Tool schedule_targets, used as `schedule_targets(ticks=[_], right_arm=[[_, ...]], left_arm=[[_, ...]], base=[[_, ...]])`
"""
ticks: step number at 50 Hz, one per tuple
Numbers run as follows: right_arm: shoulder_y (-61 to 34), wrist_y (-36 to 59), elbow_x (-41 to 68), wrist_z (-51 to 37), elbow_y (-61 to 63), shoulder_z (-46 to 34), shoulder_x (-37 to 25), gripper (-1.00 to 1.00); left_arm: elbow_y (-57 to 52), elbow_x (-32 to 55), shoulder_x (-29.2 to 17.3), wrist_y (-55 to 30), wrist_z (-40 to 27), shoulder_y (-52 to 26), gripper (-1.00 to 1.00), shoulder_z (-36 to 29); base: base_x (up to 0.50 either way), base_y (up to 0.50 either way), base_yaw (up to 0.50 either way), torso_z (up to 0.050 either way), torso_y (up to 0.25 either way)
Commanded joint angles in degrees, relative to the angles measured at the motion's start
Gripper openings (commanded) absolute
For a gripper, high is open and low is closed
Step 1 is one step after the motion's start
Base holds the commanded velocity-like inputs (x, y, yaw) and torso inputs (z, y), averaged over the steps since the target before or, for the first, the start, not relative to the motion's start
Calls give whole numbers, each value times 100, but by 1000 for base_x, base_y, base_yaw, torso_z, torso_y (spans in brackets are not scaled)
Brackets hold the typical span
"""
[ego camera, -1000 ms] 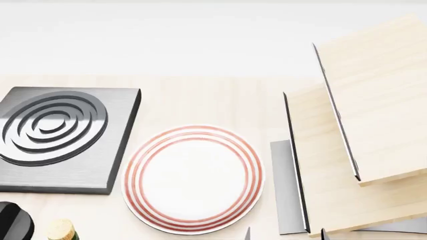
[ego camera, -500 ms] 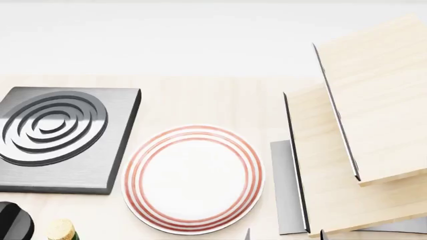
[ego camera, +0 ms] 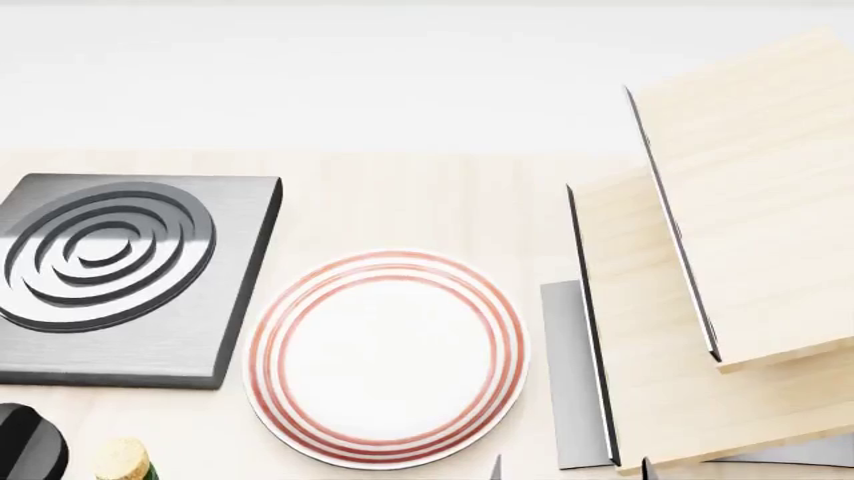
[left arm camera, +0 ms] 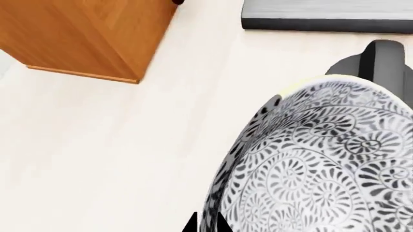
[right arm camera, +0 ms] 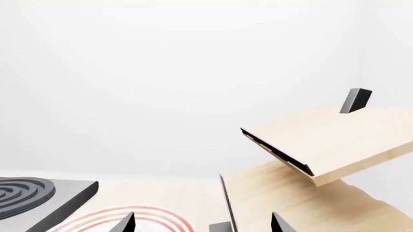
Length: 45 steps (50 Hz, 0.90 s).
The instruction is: Pick up the akita bowl and put it on the plate.
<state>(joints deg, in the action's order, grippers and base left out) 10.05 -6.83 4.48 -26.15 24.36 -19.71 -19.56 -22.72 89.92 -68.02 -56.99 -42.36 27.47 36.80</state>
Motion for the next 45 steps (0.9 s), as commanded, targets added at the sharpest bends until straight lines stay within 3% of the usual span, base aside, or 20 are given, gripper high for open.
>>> schedule_targets(ticks=[1, 7, 23, 45], right_arm=[[-16, -9, 20, -19, -25, -12, -8, 100], [-10, -52, 18, -24, -66, -24, -16, 100], [-14, -67, 33, -43, -67, -51, -37, 100], [-39, -90, 57, -65, -105, -69, -69, 100]], left_arm=[[-553, 36, 62, -275, -287, 166, -100, 804], [-850, 184, 143, -440, -435, 147, -100, 1353], [-1070, 283, 113, -105, -618, -341, -100, 1779], [-1583, -552, 449, 1690, -306, -1752, -100, 1899]], base=[[0, 0, 0, 0, 0], [0, 0, 0, 0, 0], [0, 0, 0, 0, 0], [0, 0, 0, 0, 0]])
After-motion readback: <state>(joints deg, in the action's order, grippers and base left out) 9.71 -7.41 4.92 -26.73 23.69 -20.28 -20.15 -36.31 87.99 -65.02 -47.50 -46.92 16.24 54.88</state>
